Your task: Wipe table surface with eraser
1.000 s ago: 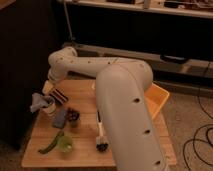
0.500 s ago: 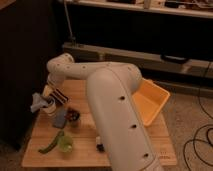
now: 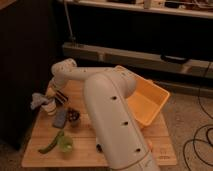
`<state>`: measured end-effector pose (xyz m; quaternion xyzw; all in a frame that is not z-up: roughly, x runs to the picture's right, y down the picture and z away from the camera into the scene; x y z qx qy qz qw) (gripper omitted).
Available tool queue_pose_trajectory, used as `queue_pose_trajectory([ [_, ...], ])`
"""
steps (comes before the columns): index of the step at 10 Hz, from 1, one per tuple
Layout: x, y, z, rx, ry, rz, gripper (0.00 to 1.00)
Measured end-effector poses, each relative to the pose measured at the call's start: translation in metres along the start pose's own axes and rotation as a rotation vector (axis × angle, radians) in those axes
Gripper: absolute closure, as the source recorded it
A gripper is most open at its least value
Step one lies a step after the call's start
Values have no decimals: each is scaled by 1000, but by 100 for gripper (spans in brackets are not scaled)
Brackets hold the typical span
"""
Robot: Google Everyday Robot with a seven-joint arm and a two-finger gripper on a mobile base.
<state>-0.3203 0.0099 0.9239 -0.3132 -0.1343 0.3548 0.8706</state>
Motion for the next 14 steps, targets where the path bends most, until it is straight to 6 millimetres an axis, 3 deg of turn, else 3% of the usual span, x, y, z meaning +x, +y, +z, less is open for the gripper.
queue_pose_trajectory([
  [2, 4, 6, 8, -14, 1, 8, 20],
  [4, 6, 12, 4, -23, -24, 11, 20],
  [9, 4, 12, -55, 4, -148, -1, 20],
  [12, -7, 21, -75, 7, -189, -26, 20],
  [14, -10, 16, -76, 14, -200, -8, 20],
])
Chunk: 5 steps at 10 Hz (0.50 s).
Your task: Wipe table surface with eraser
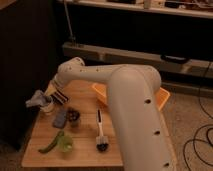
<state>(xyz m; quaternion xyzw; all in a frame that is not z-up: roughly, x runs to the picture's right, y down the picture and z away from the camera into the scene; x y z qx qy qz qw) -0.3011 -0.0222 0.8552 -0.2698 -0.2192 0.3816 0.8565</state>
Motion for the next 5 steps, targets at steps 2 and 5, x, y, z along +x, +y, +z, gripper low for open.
queue_pose_trajectory([
  [2, -2, -20, 3, 36, 8, 32, 20],
  [5, 5, -41, 25, 73, 51, 78, 20],
])
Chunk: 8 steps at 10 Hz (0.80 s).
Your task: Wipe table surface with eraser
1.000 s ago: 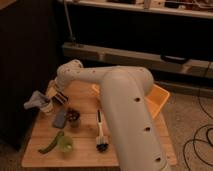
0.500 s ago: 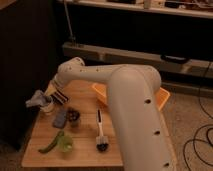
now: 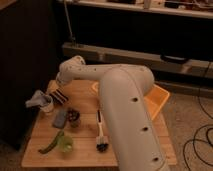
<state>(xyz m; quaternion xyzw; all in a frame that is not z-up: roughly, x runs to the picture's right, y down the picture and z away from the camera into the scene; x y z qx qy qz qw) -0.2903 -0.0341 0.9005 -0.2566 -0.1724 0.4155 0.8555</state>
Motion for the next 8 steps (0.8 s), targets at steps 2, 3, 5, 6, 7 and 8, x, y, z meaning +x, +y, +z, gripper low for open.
queue_pose_trajectory([
  [2, 5, 3, 13, 7, 23, 1, 20],
  [3, 9, 4, 18, 10, 32, -4, 20],
  [5, 14, 11, 27, 7, 43, -18, 20],
  [6, 19, 14, 34, 5, 53, -23, 20],
  [7, 23, 14, 40, 5, 60, -25, 20],
  [8, 27, 13, 46, 3, 67, -23, 20],
])
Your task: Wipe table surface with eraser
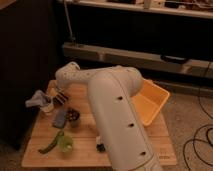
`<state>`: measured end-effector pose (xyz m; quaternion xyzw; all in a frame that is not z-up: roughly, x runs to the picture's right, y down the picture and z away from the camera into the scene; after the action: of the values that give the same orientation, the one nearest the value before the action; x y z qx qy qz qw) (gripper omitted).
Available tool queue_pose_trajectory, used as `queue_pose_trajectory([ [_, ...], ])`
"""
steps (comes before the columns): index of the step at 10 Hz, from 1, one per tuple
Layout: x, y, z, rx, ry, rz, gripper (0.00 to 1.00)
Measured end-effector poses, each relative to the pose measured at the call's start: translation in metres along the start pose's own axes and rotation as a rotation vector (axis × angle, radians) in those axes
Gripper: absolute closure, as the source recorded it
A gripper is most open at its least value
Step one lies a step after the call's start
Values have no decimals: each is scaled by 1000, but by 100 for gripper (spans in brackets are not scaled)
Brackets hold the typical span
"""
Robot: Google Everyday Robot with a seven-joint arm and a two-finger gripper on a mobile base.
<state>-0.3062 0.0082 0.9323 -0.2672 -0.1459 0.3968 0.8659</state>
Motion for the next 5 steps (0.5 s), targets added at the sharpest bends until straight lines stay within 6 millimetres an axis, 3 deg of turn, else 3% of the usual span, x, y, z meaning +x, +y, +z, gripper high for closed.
queue_pose_trajectory([
  [3, 9, -1, 22, -18, 27, 6, 25],
  [5, 10, -1, 29, -30, 44, 8, 46],
])
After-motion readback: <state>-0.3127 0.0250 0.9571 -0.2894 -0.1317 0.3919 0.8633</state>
